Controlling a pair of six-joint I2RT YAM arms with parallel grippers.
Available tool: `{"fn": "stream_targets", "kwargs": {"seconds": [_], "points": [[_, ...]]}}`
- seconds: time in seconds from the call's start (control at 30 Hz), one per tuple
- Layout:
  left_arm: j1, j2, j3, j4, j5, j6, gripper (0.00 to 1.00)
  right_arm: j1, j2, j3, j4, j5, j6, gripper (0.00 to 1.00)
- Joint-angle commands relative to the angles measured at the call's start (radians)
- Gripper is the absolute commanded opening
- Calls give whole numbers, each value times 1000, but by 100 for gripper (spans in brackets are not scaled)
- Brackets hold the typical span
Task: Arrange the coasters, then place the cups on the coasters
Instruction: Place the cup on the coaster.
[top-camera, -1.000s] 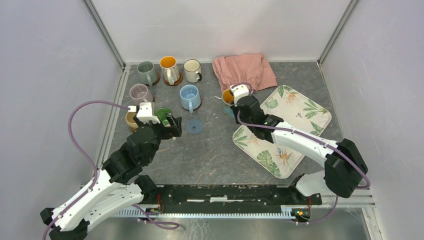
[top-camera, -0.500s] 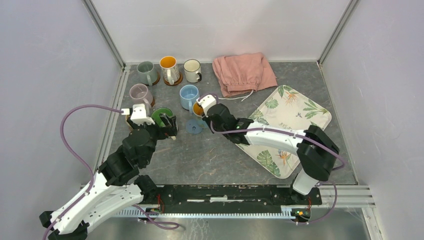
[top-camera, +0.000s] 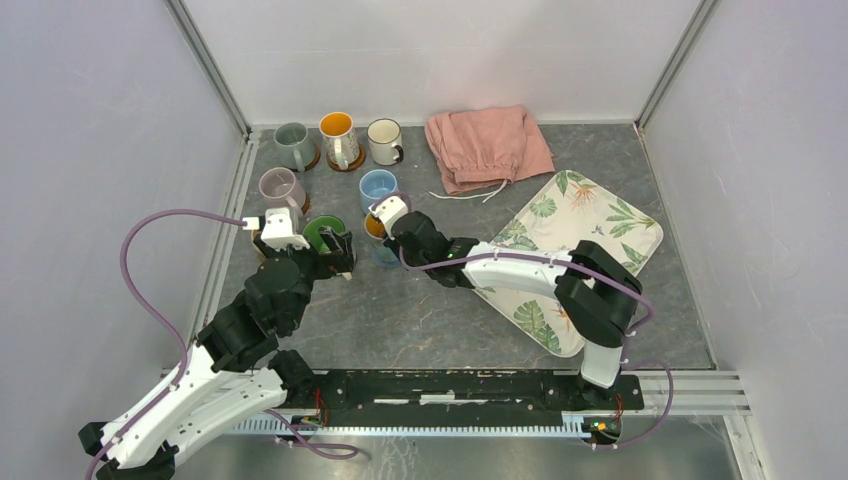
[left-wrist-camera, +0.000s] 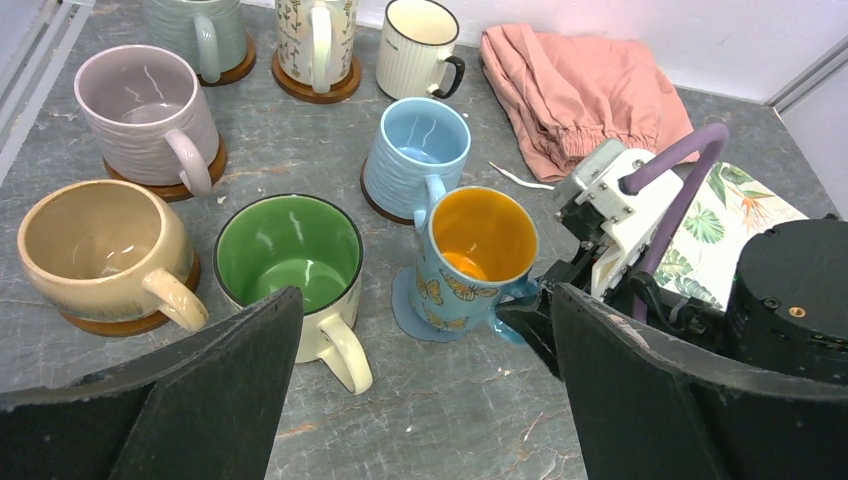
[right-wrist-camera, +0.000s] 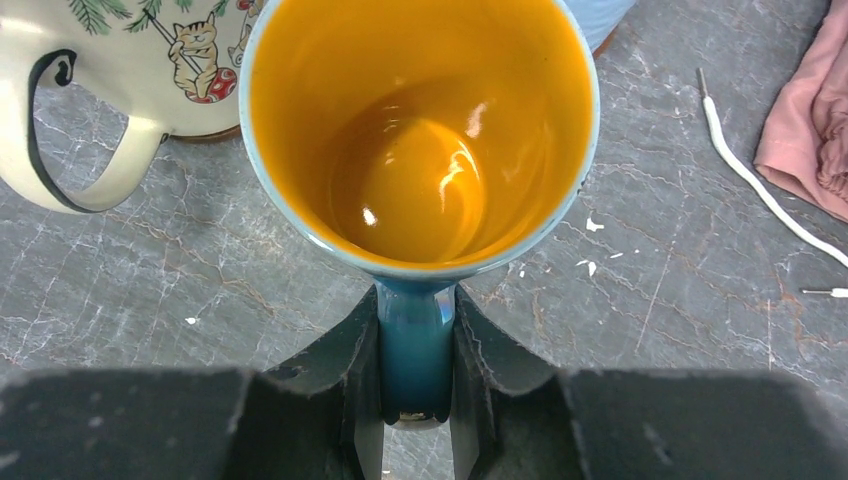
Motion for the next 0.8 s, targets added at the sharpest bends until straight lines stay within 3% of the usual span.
{"fn": "stream_targets", "kwargs": {"seconds": [0.0, 0.77], "points": [[-1, -6, 3, 17, -12, 32, 100, 9, -8, 86, 157, 11, -14, 0], [-2, -7, 1, 19, -3, 31, 100, 17, 37, 54, 219, -17, -6, 0]]}}
